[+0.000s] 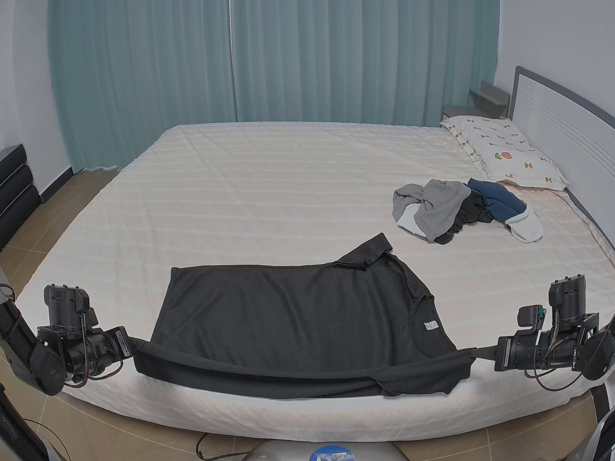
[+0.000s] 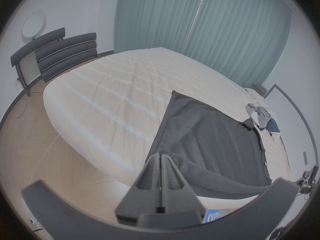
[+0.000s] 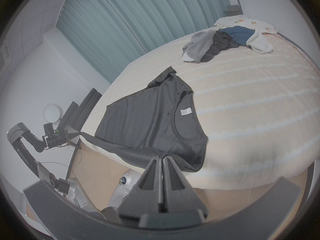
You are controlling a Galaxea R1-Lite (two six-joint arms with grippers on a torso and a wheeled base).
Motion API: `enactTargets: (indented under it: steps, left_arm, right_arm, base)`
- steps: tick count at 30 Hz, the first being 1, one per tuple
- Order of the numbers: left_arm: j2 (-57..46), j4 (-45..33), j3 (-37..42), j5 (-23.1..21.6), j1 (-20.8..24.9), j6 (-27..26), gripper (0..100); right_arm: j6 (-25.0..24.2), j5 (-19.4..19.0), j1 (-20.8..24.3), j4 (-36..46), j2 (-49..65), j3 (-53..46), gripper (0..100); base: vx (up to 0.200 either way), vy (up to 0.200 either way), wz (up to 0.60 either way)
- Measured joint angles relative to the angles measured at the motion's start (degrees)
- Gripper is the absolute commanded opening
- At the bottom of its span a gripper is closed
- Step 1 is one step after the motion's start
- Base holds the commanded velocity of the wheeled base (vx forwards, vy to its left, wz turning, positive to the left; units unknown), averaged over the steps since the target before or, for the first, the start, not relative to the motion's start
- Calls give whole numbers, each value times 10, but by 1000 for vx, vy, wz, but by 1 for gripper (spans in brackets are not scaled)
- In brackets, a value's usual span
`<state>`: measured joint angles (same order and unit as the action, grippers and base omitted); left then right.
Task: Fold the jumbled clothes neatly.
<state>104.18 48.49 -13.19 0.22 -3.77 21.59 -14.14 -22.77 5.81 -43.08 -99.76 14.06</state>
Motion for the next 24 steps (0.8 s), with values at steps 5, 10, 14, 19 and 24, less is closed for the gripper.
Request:
enactTargets:
  steps: [5, 10, 14, 19, 24]
  left_arm:
    - [16, -5, -26, -2, 0, 5, 0]
    - [37, -6, -49, -2, 0, 10, 0]
    - [52, -12, -68, -2, 0, 18, 0]
    - [71, -37, -102, -3, 2, 36, 0]
    - [92, -64, -139, -3, 3, 51, 0]
  right_arm:
    - [0, -1, -2, 0, -10, 17, 0]
    - [-1, -1, -3, 0, -27, 37, 0]
    - [-1, -1, -2, -1, -46, 57, 0]
    - [-2, -1, -1, -1, -75, 88, 0]
    - [-3, -1, -1, -1, -104, 115, 0]
  base:
    - [0, 0, 0]
    - [0, 0, 0]
    - [0, 0, 0]
    - [0, 0, 0]
    - [0, 0, 0]
